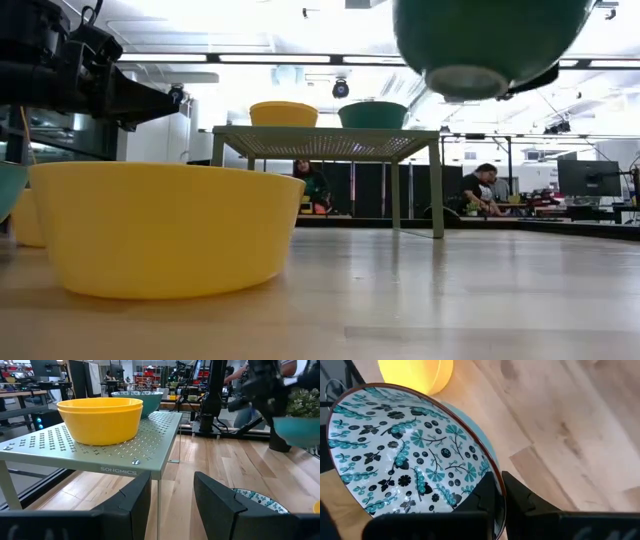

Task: Pick & Place Mini bowls
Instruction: Stack the blue patterned bowl on the blue bowl on the shelf

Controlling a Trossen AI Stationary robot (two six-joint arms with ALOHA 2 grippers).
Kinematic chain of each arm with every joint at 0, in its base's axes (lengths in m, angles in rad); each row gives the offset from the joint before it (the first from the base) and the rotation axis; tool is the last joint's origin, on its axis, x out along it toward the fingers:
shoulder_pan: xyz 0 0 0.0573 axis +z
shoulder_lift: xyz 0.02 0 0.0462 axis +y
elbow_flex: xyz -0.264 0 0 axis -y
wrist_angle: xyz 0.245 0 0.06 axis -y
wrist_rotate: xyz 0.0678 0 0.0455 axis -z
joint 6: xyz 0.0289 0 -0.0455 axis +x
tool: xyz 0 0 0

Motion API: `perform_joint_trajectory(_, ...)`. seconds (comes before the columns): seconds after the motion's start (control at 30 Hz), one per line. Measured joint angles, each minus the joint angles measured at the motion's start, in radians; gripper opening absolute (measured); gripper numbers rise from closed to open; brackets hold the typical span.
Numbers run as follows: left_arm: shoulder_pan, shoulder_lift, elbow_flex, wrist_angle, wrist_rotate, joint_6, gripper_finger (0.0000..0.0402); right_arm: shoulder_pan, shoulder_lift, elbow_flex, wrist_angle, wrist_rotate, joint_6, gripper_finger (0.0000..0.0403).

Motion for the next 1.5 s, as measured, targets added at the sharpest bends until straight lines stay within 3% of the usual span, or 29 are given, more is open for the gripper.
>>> perform_joint_trajectory(0.4,0.0,0.0,0.0,0.0,0.003,0.0,0.0147,-0.174,-0.2,0.006,-0.023,0.024,-0.221,0.0003)
perform_joint_trajectory(0.63,0.0,0.0,0.0,0.0,0.003,0.0,0.0147,-0.344,-0.212,0.131,-0.129,0.058,-0.334,0.0003)
perform_joint_trajectory(1.07,0.0,0.0,0.0,0.0,0.002,0.0,0.0147,-0.68,-0.019,0.468,-0.314,0.075,-0.346,0.0003)
perform_joint_trajectory(1.37,0.0,0.0,0.0,0.0,0.002,0.0,0.0147,-0.808,0.151,0.672,-0.463,0.06,-0.348,0.0004)
perform_joint_trajectory(1.5,0.0,0.0,0.0,0.0,0.0,0.0,0.0147,-0.851,0.203,0.725,-0.525,0.007,-0.368,0.0008)
